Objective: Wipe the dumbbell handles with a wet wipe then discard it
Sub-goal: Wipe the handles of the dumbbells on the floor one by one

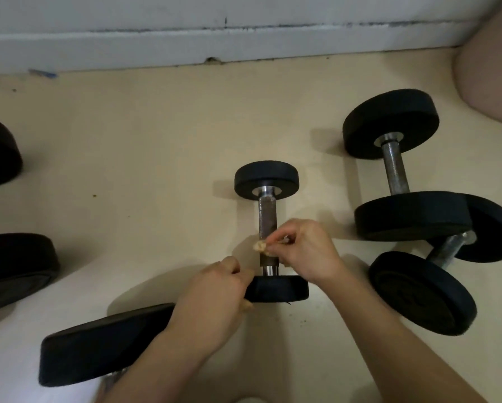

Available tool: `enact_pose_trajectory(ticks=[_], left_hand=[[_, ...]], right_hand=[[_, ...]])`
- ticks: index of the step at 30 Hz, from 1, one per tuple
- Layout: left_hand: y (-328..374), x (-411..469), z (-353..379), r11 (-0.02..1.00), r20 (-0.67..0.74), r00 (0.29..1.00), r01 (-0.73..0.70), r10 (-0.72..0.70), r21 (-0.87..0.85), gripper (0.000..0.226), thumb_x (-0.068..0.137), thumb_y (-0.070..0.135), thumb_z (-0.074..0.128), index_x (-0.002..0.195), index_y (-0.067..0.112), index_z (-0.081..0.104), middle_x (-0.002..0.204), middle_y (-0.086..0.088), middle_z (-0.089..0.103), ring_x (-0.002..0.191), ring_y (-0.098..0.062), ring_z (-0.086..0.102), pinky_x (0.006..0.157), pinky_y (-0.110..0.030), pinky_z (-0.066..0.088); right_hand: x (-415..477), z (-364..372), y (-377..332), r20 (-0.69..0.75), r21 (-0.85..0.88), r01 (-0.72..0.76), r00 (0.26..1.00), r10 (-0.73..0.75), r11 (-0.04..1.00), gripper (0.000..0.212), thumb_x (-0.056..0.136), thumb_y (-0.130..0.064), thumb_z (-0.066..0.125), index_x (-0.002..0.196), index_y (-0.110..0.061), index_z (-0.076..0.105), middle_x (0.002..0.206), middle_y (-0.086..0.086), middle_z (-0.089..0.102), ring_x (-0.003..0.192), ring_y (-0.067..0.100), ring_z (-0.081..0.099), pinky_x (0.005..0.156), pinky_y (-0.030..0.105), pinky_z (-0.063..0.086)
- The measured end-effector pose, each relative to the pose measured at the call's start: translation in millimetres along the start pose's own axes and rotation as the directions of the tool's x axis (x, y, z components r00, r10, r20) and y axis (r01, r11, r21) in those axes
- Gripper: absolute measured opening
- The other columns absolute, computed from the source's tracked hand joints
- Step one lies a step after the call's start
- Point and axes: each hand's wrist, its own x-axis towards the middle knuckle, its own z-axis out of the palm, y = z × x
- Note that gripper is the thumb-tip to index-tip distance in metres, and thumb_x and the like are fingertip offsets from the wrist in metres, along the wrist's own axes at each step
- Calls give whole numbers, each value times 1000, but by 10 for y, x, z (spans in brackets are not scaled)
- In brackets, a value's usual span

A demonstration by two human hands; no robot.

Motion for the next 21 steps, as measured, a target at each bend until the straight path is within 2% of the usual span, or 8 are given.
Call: enact_pose_trajectory(ticks=[2, 6, 8, 10, 12, 16, 19, 21], left_hand=[[-9, -6, 3, 1000, -4, 1000, 9, -9, 2, 39, 87, 39, 59, 124, 31, 49, 109, 6, 50, 93, -19, 56, 79, -31, 47], [-14, -5, -16, 999, 7, 1000, 7, -7, 46, 40, 90, 34, 57, 128, 32, 44, 109, 3, 51, 90, -21, 58, 77, -33, 49], [12, -11, -61, 998, 26, 1000, 6, -8, 56, 45, 89, 30, 56, 130, 37, 39, 105, 1, 53, 88, -24, 59, 73, -34, 47], [76, -40, -111, 997, 26, 1000, 13, -15, 80, 47, 88, 28, 54, 130, 40, 34, 102, 1, 53, 87, -26, 59, 69, -33, 42], [111, -67, -130, 996, 27, 1000, 11, -13, 89, 42, 89, 33, 49, 128, 39, 36, 99, 1, 54, 86, -26, 59, 67, -33, 40], [45, -95, -147, 995, 46, 999, 22, -26, 102, 42, 89, 61, 38, 124, 38, 41, 94, 3, 58, 87, -22, 59, 67, -32, 40], [50, -79, -175, 993, 67, 997, 33, -40, 109, 49, 89, 66, 35, 128, 36, 41, 103, 2, 57, 97, -22, 58, 75, -32, 43], [109, -32, -167, 996, 79, 996, 43, -48, 73, 52, 90, 65, 35, 134, 38, 36, 107, 2, 52, 99, -22, 57, 79, -32, 45]], right_hand=[[57, -11, -47, 48, -69, 79, 996, -76, 994, 4, 77, -17, 76, 80, -20, 74, 76, -13, 63, 68, -2, 61, 63, 6, 46], [424, -82, -236, -216, 113, 54, 976, -28, 992, 5, 80, -3, 71, 83, -7, 72, 70, -14, 57, 63, -10, 58, 59, 0, 39], [230, -22, -122, -169, 25, 37, 985, -32, 999, 5, 78, -8, 74, 79, -13, 72, 77, -12, 56, 69, -3, 55, 63, 2, 40], [-49, 44, -27, -34, -57, 81, 996, -83, 995, 4, 78, -11, 74, 78, -15, 73, 79, -11, 55, 70, 0, 54, 62, 4, 41], [73, 33, -83, -20, -109, 111, 993, -113, 988, 4, 78, -13, 74, 80, -16, 74, 78, -14, 53, 69, -1, 53, 63, 5, 40], [384, 24, -196, -226, -23, 53, 973, -57, 998, 4, 79, -12, 73, 80, -16, 72, 82, -10, 55, 71, 1, 55, 69, 10, 46], [-20, 84, -80, 10, 10, 126, 992, -126, 992, 7, 79, -2, 72, 78, -8, 73, 76, -15, 54, 70, -7, 59, 64, 4, 45], [95, 29, -82, 46, -64, 163, 986, -160, 985, 5, 80, -4, 71, 80, -9, 74, 78, -14, 54, 70, 0, 59, 64, 3, 45]])
